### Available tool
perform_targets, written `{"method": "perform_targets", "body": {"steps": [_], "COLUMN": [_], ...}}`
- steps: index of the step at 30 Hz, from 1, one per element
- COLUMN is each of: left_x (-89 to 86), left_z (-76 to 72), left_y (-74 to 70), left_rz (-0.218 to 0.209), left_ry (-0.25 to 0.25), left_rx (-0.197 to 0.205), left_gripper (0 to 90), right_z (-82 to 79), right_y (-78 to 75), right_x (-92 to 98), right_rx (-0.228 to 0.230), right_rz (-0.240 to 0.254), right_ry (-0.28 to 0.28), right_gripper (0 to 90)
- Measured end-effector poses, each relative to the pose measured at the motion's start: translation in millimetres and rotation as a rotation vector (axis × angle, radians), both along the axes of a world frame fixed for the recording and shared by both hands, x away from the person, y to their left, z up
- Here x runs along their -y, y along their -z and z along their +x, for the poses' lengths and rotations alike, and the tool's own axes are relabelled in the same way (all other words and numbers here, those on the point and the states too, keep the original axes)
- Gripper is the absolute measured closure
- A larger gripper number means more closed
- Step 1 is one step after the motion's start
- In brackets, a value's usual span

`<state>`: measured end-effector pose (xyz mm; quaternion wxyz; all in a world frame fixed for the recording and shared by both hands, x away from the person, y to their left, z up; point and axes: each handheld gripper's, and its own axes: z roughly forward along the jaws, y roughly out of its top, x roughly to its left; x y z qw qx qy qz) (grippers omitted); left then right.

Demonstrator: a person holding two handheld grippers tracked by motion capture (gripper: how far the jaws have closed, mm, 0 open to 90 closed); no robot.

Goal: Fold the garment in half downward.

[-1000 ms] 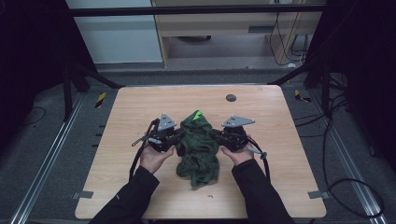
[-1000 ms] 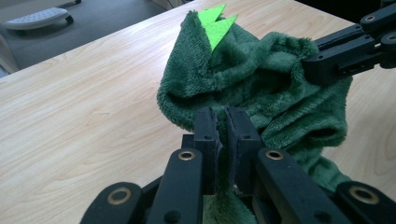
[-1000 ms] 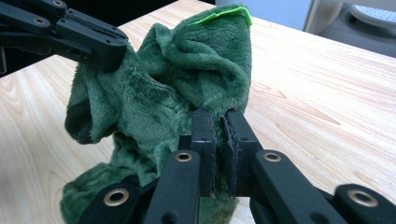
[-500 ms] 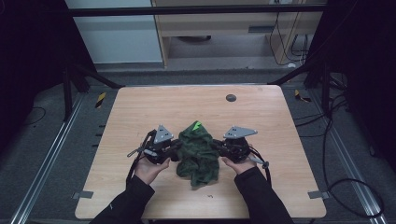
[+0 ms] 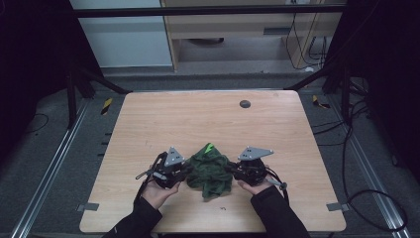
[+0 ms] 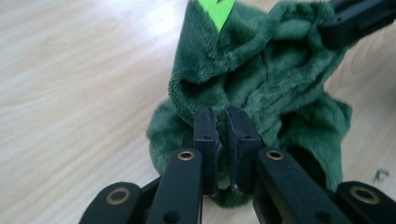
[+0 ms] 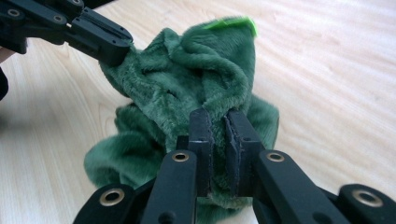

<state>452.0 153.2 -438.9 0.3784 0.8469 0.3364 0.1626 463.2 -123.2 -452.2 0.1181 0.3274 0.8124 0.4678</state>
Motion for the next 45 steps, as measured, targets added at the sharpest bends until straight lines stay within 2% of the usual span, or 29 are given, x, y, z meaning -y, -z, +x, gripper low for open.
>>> {"method": "perform_targets", "body": {"steps": [11,18,21,24,29,37,40,45], "left_x": [0.4,2.4,-0.2,-6.0,-14.8,-12.8,-7.7,2.6], "left_z": [-8.0,-11.0,-12.0,-12.8,-11.7,4.3,16.1,32.3], "left_y": [15.0,20.5,18.6,12.9,0.3,-17.6,-22.8,-20.0], "left_rz": [0.017,0.029,0.017,-0.009,-0.040,-0.066,-0.092,-0.097], "left_ry": [0.002,0.005,-0.008,-0.027,-0.049,-0.068,-0.076,-0.082], "left_rx": [-0.045,-0.069,-0.062,-0.055,-0.031,-0.006,-0.013,-0.041], "left_gripper": [82.5,80.3,75.7,71.4,68.0,65.0,64.5,64.8], "right_z": [-10.9,-13.4,-15.1,-15.9,-14.3,-3.2,5.0,20.4], "right_y": [15.2,23.6,23.0,20.7,11.0,-9.3,-15.0,-16.3], "right_x": [2.3,1.9,1.8,3.4,7.1,8.0,3.1,-3.2], "right_rx": [-0.079,-0.103,-0.101,-0.093,-0.072,-0.036,-0.028,-0.037], "right_rz": [-0.023,-0.034,-0.036,-0.015,0.022,0.074,0.081,0.091], "right_ry": [0.006,0.009,0.010,0.015,0.028,0.050,0.059,0.074], "right_gripper": [79.5,76.5,72.0,66.3,62.2,61.6,62.1,62.7]}}
